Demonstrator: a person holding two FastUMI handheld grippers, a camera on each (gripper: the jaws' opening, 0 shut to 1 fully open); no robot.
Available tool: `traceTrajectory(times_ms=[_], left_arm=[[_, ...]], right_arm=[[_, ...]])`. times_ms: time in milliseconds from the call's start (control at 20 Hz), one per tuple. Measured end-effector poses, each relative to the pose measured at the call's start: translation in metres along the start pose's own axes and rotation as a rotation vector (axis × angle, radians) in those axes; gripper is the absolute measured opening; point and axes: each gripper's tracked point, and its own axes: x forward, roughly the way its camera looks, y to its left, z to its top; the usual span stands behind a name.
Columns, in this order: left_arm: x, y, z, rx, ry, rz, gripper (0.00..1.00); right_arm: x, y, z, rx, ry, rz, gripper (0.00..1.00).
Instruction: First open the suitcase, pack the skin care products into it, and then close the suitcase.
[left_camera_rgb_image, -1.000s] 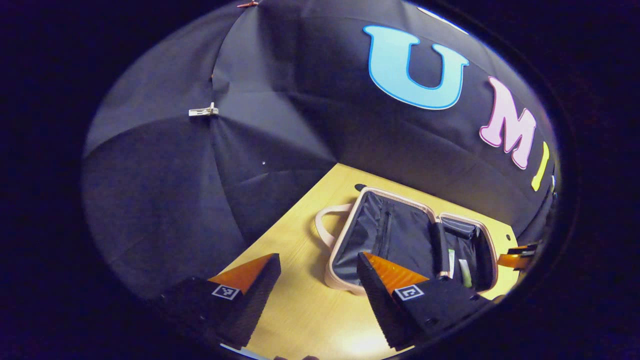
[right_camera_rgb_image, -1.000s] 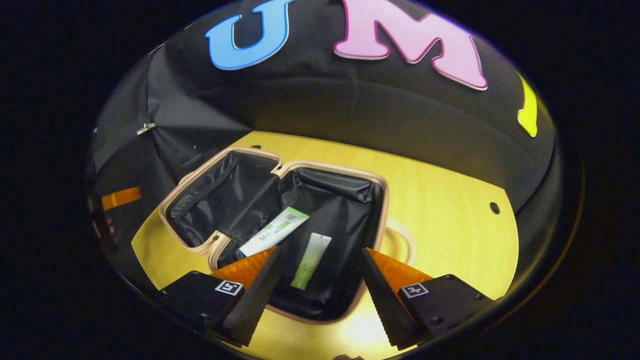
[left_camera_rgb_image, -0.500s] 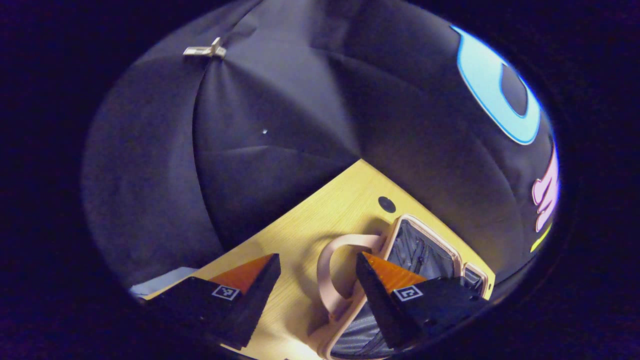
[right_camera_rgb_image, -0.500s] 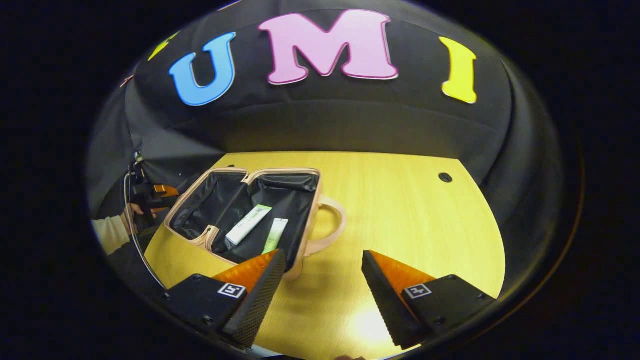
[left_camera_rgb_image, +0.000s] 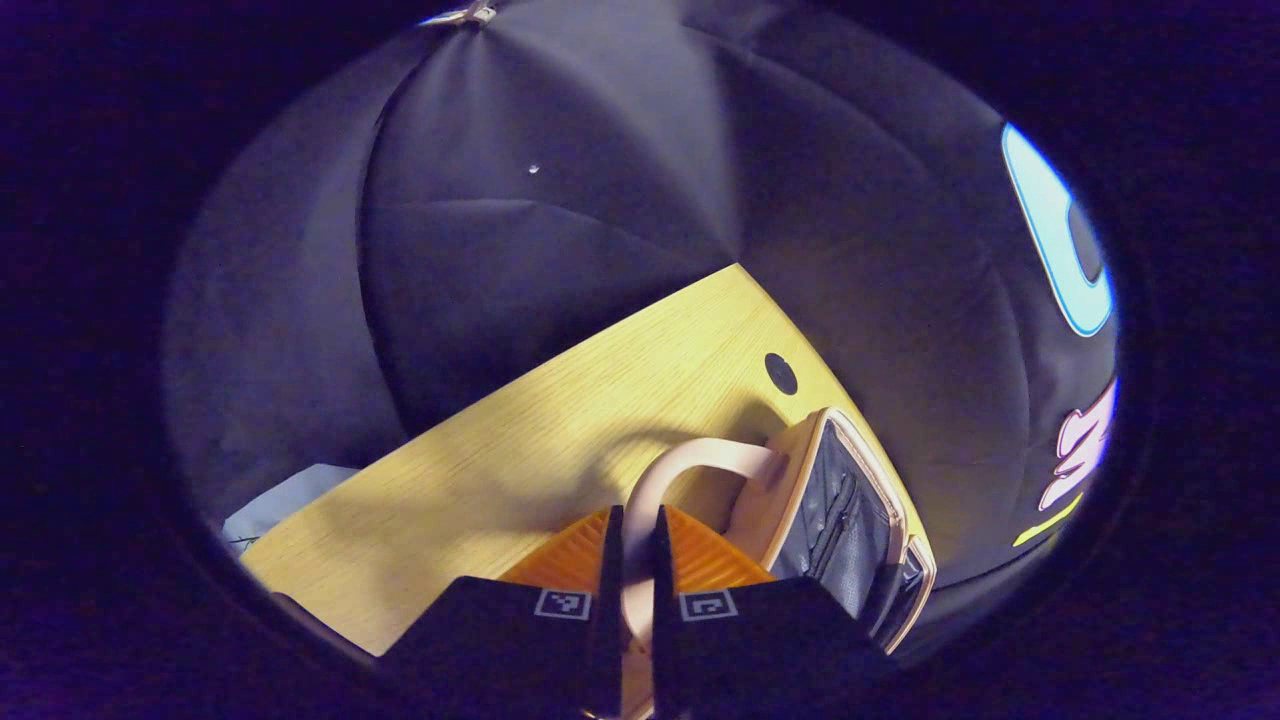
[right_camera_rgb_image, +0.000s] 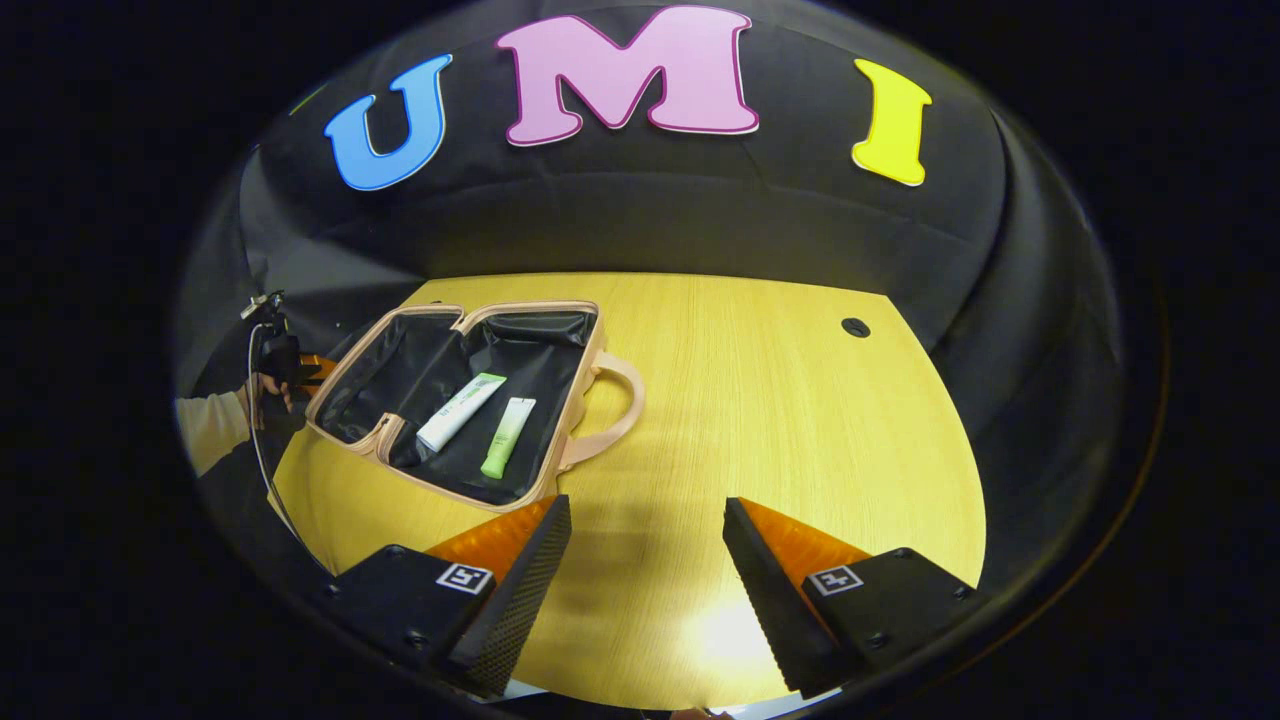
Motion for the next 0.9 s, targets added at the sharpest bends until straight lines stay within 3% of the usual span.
traceTrajectory(times_ms=[200,400,550,750,900], left_arm=[[-0.052,-0.033,0.023,0.219,-0.089,-0.001,0.06],[-0.148,-0.112,0.059,0.354,-0.233,-0.101,0.06],[-0.194,-0.202,0.037,0.477,-0.263,-0.199,0.06],[-0.218,-0.296,-0.026,0.669,-0.322,-0.209,0.06],[-0.22,-0.359,-0.094,0.618,-0.267,-0.327,0.06]], right_arm=[[0.003,0.005,0.017,0.016,-0.032,0.036,0.98],[0.014,0.01,0.031,0.074,-0.04,0.073,0.98],[0.012,0.0,0.05,0.078,-0.098,0.071,0.99],[0.001,-0.025,0.064,0.088,-0.165,0.058,0.98],[-0.004,-0.042,0.059,0.105,-0.157,0.067,0.98]])
